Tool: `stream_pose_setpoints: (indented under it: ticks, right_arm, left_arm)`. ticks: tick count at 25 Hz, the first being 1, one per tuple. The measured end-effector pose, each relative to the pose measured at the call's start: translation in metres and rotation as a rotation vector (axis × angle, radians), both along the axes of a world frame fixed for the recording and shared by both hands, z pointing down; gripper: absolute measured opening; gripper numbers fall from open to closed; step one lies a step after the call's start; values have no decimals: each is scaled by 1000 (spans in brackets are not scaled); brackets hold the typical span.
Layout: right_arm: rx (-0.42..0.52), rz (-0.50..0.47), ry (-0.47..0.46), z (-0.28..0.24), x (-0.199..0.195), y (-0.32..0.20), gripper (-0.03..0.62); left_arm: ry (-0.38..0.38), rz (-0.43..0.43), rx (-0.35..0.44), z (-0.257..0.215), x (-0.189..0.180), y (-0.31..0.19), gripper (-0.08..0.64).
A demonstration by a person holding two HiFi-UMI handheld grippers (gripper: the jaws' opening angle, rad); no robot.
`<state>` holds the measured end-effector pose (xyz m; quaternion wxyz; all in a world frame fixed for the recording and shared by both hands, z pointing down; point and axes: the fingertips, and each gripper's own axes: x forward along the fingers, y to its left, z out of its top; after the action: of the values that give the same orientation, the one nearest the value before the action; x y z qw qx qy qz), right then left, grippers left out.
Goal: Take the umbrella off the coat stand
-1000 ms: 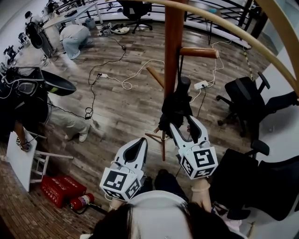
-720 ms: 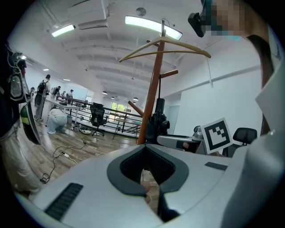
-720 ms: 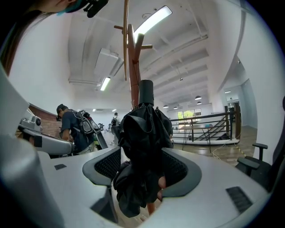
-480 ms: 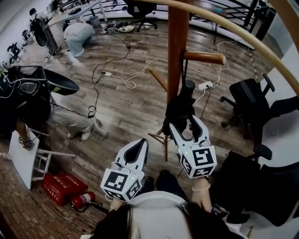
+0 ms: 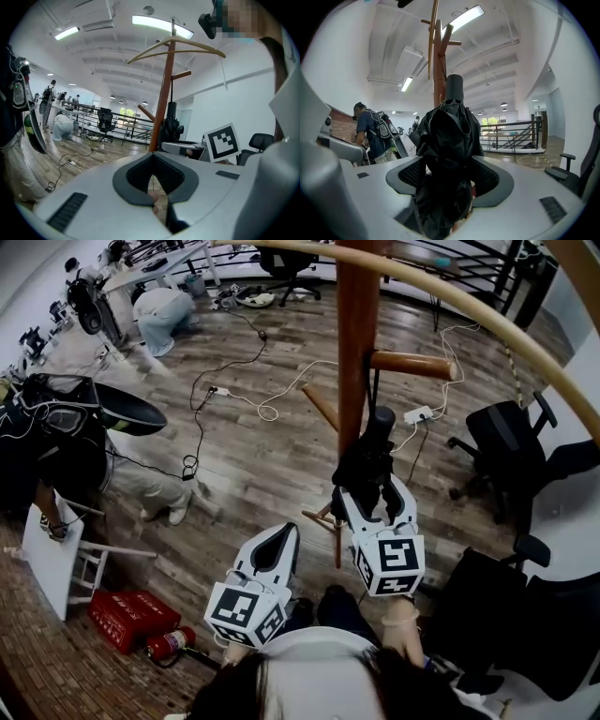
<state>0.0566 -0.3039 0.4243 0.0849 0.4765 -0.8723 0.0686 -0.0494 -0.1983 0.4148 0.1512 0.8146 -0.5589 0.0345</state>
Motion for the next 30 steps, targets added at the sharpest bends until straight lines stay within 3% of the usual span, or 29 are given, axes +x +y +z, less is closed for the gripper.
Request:
stream_pose_setpoints:
  ticks: [9,30]
  right_arm:
    - [14,79,-17,2,0,-9,291]
    - [42,104,-26,-6,4,-5,242]
  left_arm:
    - [-10,4,-13,3,-2,2,9]
    - [-28,-13,21,-9,-16,12,9]
